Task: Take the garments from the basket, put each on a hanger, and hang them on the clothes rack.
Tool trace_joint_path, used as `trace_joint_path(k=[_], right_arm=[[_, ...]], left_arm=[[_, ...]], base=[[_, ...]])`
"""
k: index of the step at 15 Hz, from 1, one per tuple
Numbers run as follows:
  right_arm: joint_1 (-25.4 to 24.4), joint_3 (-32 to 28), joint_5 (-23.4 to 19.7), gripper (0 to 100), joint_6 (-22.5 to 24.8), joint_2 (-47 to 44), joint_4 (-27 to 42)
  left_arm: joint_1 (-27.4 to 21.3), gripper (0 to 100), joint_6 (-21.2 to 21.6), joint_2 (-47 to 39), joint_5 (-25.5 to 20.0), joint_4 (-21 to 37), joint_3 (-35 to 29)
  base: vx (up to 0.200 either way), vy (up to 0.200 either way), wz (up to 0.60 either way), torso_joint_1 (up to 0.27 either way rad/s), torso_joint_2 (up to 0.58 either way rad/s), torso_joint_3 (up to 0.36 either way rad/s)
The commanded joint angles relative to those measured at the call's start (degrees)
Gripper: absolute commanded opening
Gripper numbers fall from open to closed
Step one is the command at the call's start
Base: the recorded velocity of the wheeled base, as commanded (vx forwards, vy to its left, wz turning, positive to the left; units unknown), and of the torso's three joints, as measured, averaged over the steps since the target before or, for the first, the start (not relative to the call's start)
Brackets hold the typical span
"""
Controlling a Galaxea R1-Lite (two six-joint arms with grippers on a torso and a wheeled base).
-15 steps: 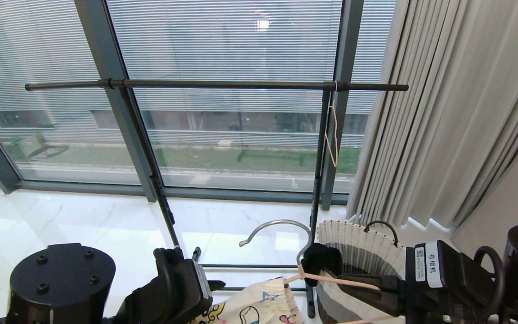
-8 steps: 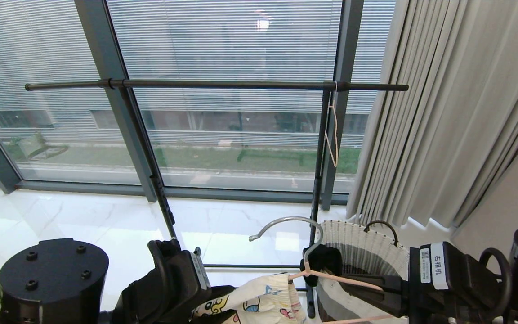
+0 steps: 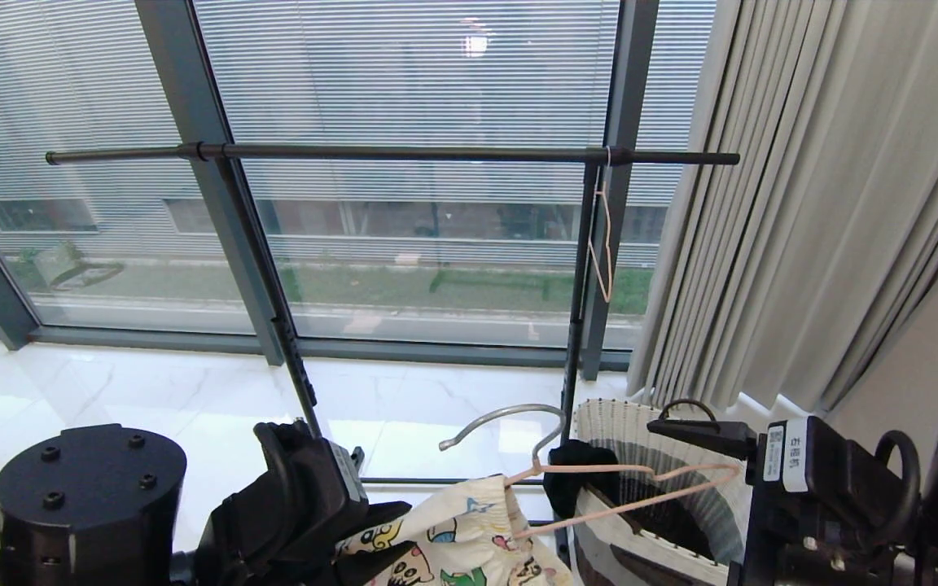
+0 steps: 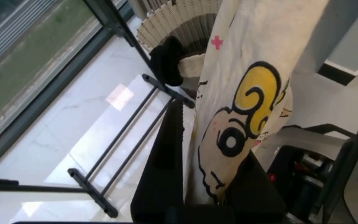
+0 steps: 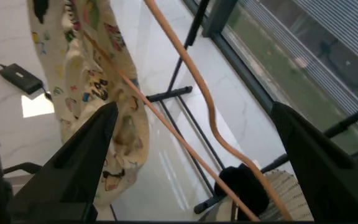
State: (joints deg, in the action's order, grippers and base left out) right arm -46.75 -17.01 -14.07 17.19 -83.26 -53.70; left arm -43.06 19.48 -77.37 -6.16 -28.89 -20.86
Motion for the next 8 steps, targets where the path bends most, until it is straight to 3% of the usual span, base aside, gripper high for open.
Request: trace_joint_path(k=[1, 4, 7, 8], right_arm=[[3.9, -0.1, -0.1, 100, 0.0, 1.0, 0.0], [6.1, 0.7, -0.3, 100, -0.2, 2.4, 0.0], [6.1, 2.8, -1.6, 100, -0.2, 2.6, 0.0], [6.1, 3.3, -2.2, 100, -0.2, 2.6, 0.0]], left_arm=[[1.4, 0, 0.1, 0.9, 0.4, 0.1, 1.2], [4.6, 0, -1.2, 2.1, 0.3, 0.1, 2.8], [10.4, 0, -8.1, 1.3, 0.3, 0.1, 1.1], [11.5, 0, -8.1, 1.3, 0.3, 0.1, 0.1]], base=[[0.000, 0.000, 0.00, 0.000, 0.00, 0.000], [0.000, 0.000, 0.00, 0.000, 0.00, 0.000], [0.000, 0.000, 0.00, 0.000, 0.00, 0.000], [0.000, 0.000, 0.00, 0.000, 0.00, 0.000]])
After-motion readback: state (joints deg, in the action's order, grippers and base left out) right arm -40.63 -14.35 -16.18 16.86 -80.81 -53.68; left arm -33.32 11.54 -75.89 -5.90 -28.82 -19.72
